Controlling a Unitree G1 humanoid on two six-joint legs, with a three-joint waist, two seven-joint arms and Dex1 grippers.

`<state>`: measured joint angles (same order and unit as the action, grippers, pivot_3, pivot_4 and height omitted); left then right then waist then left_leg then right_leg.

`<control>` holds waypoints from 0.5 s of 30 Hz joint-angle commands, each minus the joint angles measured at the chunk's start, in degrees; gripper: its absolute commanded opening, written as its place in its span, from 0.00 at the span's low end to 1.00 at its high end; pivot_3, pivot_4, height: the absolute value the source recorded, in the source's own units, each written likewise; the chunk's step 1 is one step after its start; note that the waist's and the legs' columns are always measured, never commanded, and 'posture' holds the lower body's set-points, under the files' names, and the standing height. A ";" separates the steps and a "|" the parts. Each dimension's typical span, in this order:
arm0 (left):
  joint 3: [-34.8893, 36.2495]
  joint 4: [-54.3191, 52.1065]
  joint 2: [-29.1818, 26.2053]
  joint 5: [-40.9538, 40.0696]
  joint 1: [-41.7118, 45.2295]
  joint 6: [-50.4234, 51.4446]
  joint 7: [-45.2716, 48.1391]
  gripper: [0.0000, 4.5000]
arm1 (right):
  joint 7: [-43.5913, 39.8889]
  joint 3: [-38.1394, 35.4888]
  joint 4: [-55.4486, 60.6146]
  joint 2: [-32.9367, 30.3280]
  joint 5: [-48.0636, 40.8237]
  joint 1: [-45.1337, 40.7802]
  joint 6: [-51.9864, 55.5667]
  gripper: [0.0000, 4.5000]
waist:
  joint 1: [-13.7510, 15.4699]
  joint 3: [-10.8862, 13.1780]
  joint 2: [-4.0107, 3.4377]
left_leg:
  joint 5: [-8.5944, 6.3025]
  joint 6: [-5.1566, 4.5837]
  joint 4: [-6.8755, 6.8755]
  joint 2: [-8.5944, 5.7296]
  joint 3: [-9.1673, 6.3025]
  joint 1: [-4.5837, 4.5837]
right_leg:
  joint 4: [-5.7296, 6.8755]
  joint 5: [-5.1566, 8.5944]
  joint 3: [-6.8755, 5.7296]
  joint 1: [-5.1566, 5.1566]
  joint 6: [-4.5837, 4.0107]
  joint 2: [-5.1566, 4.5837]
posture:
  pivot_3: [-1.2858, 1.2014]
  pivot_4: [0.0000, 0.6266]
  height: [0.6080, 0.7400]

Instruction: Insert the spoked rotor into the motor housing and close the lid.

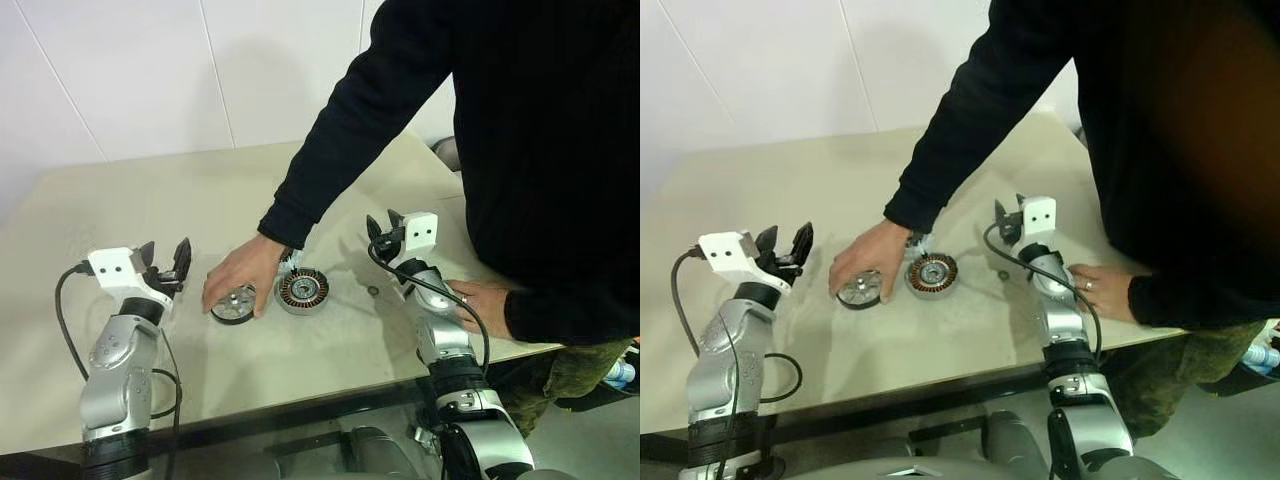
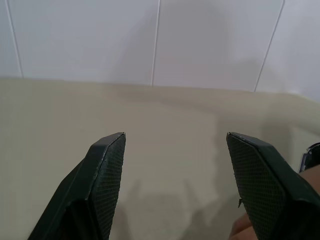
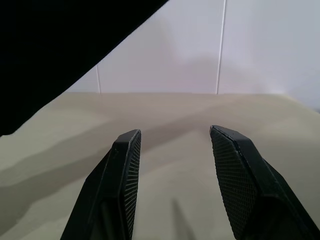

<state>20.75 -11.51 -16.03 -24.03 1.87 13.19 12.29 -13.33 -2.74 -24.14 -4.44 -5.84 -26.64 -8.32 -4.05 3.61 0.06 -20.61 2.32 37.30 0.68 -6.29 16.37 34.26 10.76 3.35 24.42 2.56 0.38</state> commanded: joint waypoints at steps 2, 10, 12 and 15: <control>5.34 -3.95 -2.45 -1.53 -3.17 -0.17 -0.16 0.76 | -0.26 0.05 0.05 0.34 -0.27 -2.42 -1.57 0.50 | -0.03 0.00 -0.01 | 0.00 0.00 -0.02 0.01 0.00 0.00 | 0.00 0.00 0.00 0.01 0.00 0.00 | 0.52 0.00 1.00; 9.66 -4.28 -2.80 -1.45 -8.66 -1.54 -0.35 0.76 | -1.29 0.21 -0.86 0.12 -0.35 -2.90 -1.62 0.50 | 0.16 0.00 0.00 | 0.00 0.00 0.00 0.01 0.00 0.01 | -0.01 0.05 -0.01 0.02 -0.06 0.00 | 0.52 0.00 1.00; 9.80 -4.35 -2.51 -1.43 -8.44 -1.73 -0.77 0.76 | -1.56 0.22 -0.93 0.16 -0.46 -2.96 -1.53 0.50 | 0.02 0.00 0.00 | 0.00 0.00 0.02 0.01 0.00 0.01 | -0.01 0.05 -0.01 0.01 -0.07 0.00 | 0.52 0.00 1.00; 8.73 -4.08 -1.70 -0.86 -7.48 -2.02 -1.61 0.76 | -1.80 0.27 -1.02 0.15 -0.42 -3.17 -1.48 0.50 | 0.00 0.00 -0.01 | 0.00 0.00 0.02 0.01 0.00 0.00 | 0.00 0.05 -0.01 0.01 -0.07 0.00 | 0.52 0.00 1.00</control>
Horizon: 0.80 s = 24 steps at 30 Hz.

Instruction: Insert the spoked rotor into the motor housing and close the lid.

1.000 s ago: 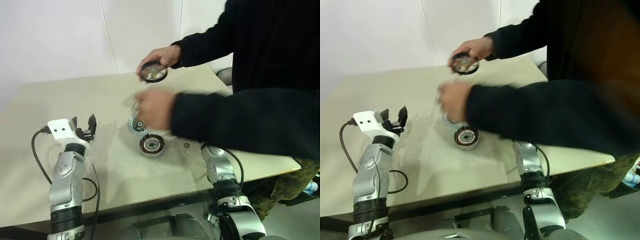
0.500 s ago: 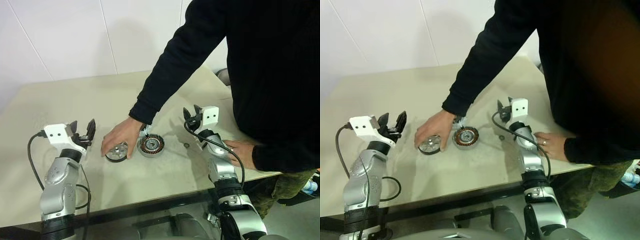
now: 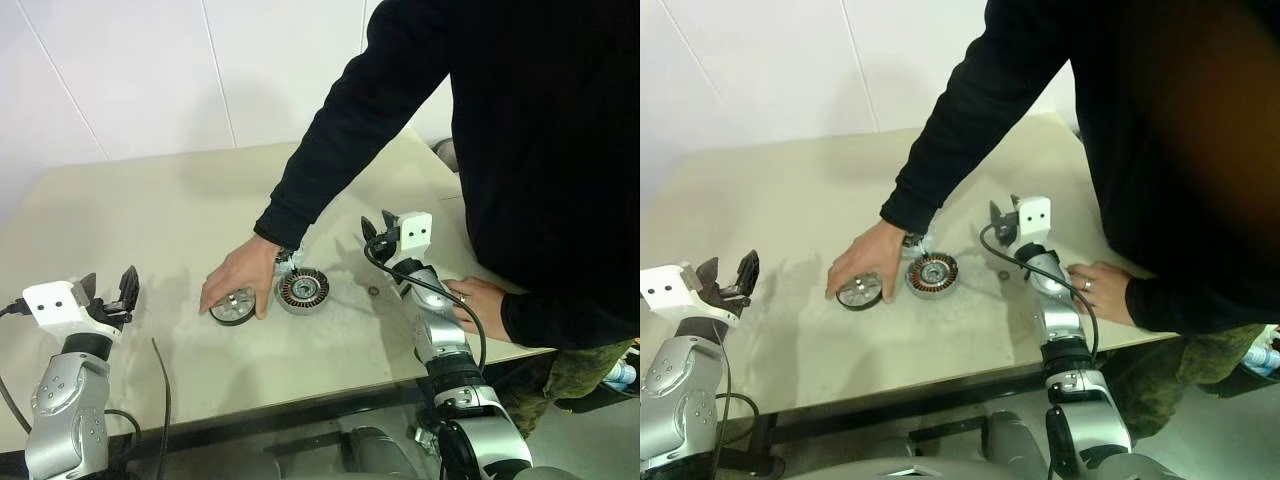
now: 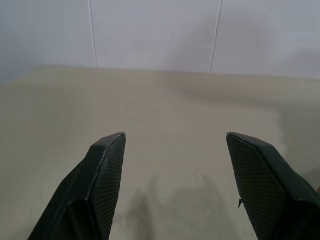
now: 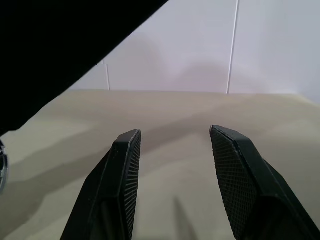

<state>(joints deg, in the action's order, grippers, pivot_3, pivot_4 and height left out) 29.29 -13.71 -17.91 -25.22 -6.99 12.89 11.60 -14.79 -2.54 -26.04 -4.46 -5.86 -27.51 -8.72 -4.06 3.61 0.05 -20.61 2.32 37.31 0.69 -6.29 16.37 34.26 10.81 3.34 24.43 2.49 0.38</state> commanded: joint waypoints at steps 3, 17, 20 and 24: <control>-1.99 -2.83 1.67 0.31 1.99 -1.72 -1.10 0.76 | -0.73 -0.19 1.03 -0.10 -0.64 -2.74 -0.98 0.50 | 0.02 0.00 0.00 | 0.00 0.00 -0.01 0.00 0.00 0.00 | 0.00 0.00 0.00 0.00 0.01 0.00 | 0.52 0.00 1.00; -3.64 -2.66 2.47 -0.37 3.38 -1.67 -0.87 0.76 | -0.84 -0.30 -0.21 0.35 -0.47 -3.27 -1.58 0.50 | 0.01 0.00 0.00 | 0.00 0.00 -0.01 0.00 0.01 0.00 | 0.00 -0.01 0.01 0.00 0.01 0.00 | 0.52 0.00 1.00; -3.68 -2.32 2.51 -0.34 3.66 -1.88 -0.91 0.76 | -0.75 -0.33 -0.46 0.44 -0.45 -3.33 -1.80 0.50 | 0.01 0.00 0.00 | 0.00 0.00 -0.03 0.00 0.01 0.00 | -0.01 -0.01 0.01 0.00 0.01 0.00 | 0.52 0.00 1.00; -4.22 -2.43 2.56 -0.32 4.06 -1.95 -0.63 0.76 | -0.80 -0.04 -0.26 0.66 -0.33 -3.04 -1.87 0.50 | 0.03 0.00 0.00 | 0.00 0.00 -0.02 0.00 0.01 0.00 | 0.00 -0.01 0.01 0.00 0.01 0.00 | 0.52 0.00 1.00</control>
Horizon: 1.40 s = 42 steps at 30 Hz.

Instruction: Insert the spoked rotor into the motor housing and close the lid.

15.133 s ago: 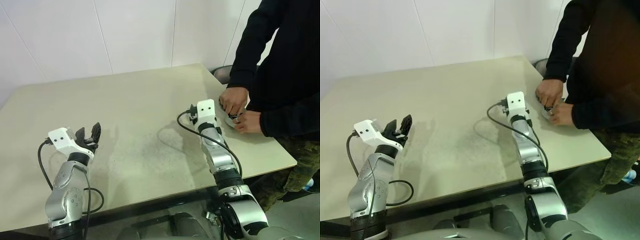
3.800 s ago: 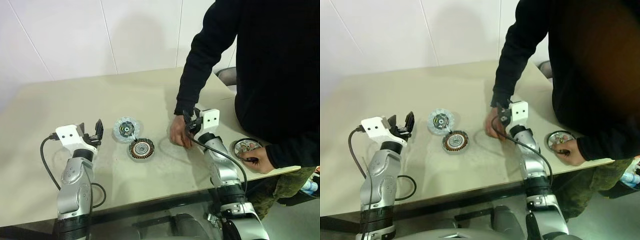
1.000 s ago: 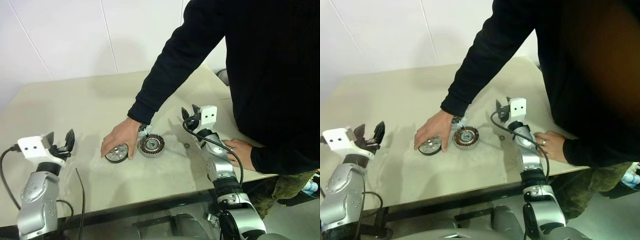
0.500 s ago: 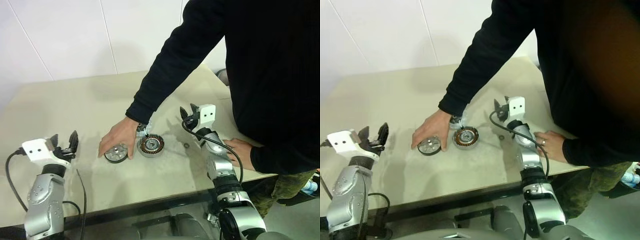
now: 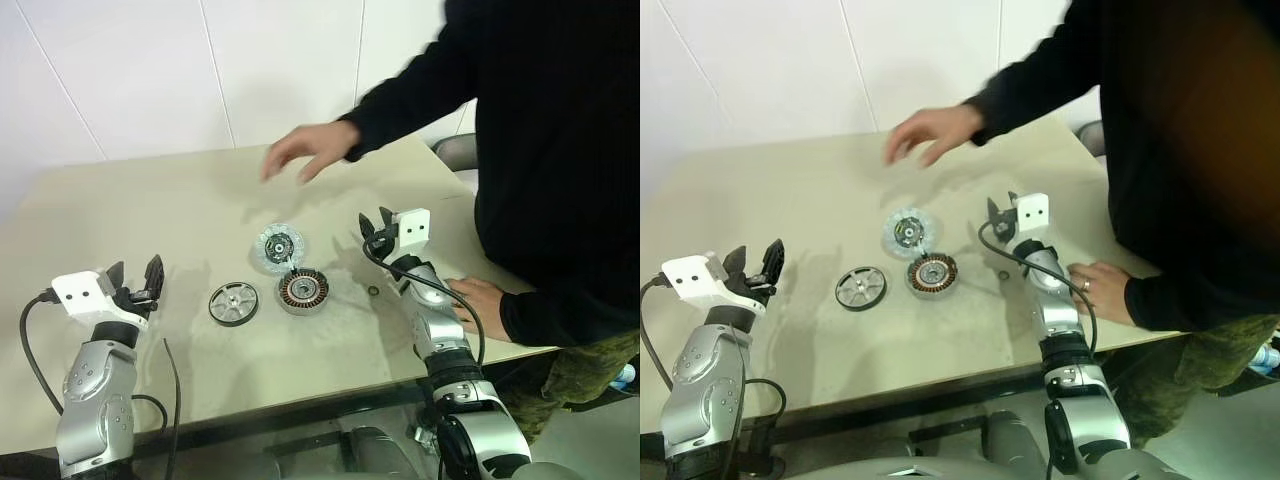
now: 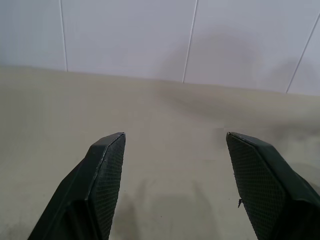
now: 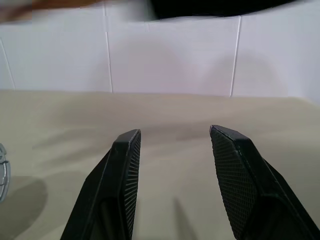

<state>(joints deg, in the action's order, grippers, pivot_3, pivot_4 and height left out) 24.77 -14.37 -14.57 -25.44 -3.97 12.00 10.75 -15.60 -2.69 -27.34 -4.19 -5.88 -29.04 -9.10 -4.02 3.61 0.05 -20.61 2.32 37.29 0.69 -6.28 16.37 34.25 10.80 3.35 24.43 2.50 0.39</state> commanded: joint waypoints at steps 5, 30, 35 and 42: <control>0.30 -2.31 -0.75 -0.84 -0.01 -1.03 1.53 0.76 | -1.66 0.35 1.80 -0.19 -0.78 -0.97 -0.29 0.50 | -0.03 0.00 0.00 | 0.00 0.00 0.00 0.00 0.00 0.00 | 0.00 0.00 0.00 0.00 0.00 0.00 | 0.52 0.00 1.00; 0.01 1.82 -2.37 -0.40 2.91 -0.78 4.26 0.76 | -12.69 -0.41 26.79 -9.70 -9.78 13.62 17.42 0.50 | 0.03 0.00 0.01 | 0.00 0.00 0.03 0.00 0.02 0.00 | -0.03 0.03 0.00 0.00 0.00 0.03 | 0.52 0.00 1.00; -0.83 1.62 -4.96 -1.94 2.72 0.36 9.06 0.76 | -14.92 -1.51 26.16 -10.56 -12.96 11.95 21.54 0.50 | 0.04 0.01 0.02 | 0.00 0.00 -0.01 0.00 0.02 0.01 | -0.06 0.03 0.00 0.00 0.01 0.03 | 0.52 0.00 1.00; -4.29 9.28 -20.11 -6.24 8.43 6.58 29.82 0.76 | -33.13 -0.41 14.13 -19.41 -16.97 -0.99 25.58 0.50 | -0.07 0.04 0.02 | 0.00 -0.01 0.07 -0.01 0.02 -0.02 | -0.03 0.04 -0.03 0.00 -0.02 0.04 | 0.52 0.00 1.00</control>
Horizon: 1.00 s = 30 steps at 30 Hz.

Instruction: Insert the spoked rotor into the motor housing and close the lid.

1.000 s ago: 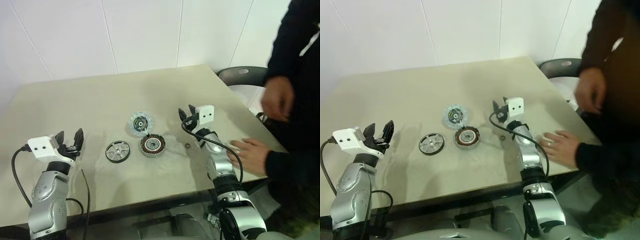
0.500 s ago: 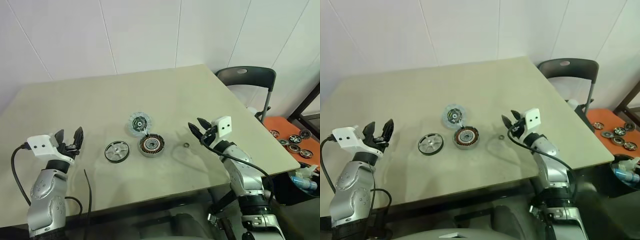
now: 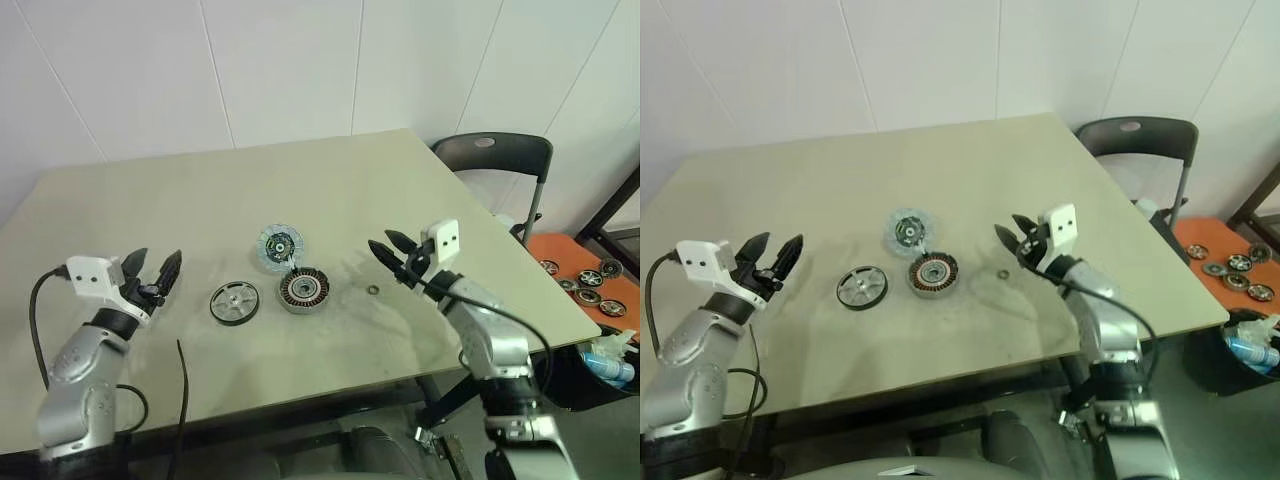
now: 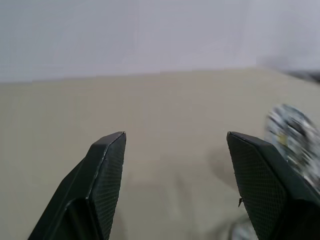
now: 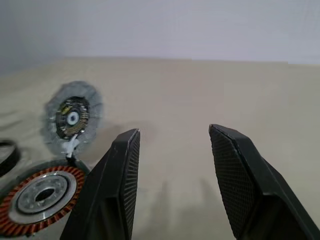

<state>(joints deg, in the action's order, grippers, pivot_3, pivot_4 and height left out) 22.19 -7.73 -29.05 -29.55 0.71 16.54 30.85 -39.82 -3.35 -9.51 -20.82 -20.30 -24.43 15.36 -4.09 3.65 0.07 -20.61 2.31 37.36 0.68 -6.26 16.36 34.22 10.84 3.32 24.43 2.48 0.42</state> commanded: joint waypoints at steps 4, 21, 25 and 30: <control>-5.06 6.67 -11.93 -3.36 9.52 5.45 19.31 0.76 | -20.47 2.84 -8.18 -6.55 -3.47 -10.73 3.80 0.50 | -0.09 0.00 -0.01 | 0.00 -0.01 -0.11 0.00 -0.02 0.00 | -0.04 0.00 -0.04 0.00 0.00 0.00 | 0.52 0.00 1.00; -9.19 -5.38 -19.89 -10.30 0.46 18.11 36.83 0.76 | -42.12 11.35 5.88 -19.04 -5.63 -5.37 16.96 0.50 | 0.12 0.06 -0.05 | -0.20 -0.34 -0.09 0.01 0.00 0.06 | 0.07 0.22 -0.05 0.13 0.27 -0.05 | 0.52 0.00 1.00; -8.58 -5.29 -20.14 -9.94 1.25 17.39 36.59 0.76 | -41.89 11.48 5.71 -18.39 -5.76 -6.38 17.15 0.50 | -0.01 0.06 -0.05 | -0.19 -0.34 -0.02 0.01 0.02 0.06 | 0.09 0.24 -0.04 0.13 0.24 -0.04 | 0.52 0.00 1.00; -7.40 -4.09 -20.20 -10.30 2.84 17.38 36.00 0.76 | -40.28 10.75 3.71 -16.78 -5.29 -8.04 15.98 0.50 | 0.04 0.06 -0.06 | -0.19 -0.33 -0.05 0.01 0.02 0.07 | 0.09 0.22 -0.04 0.14 0.26 -0.04 | 0.52 0.00 1.00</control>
<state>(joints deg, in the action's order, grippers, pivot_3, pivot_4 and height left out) 12.80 -11.59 -48.36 -39.29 2.82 34.52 66.75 -80.62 8.66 -6.02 -38.14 -25.06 -30.80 32.29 -4.05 3.71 0.01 -20.80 1.98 37.29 0.69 -6.24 16.43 34.31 11.06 3.28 24.56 2.74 0.38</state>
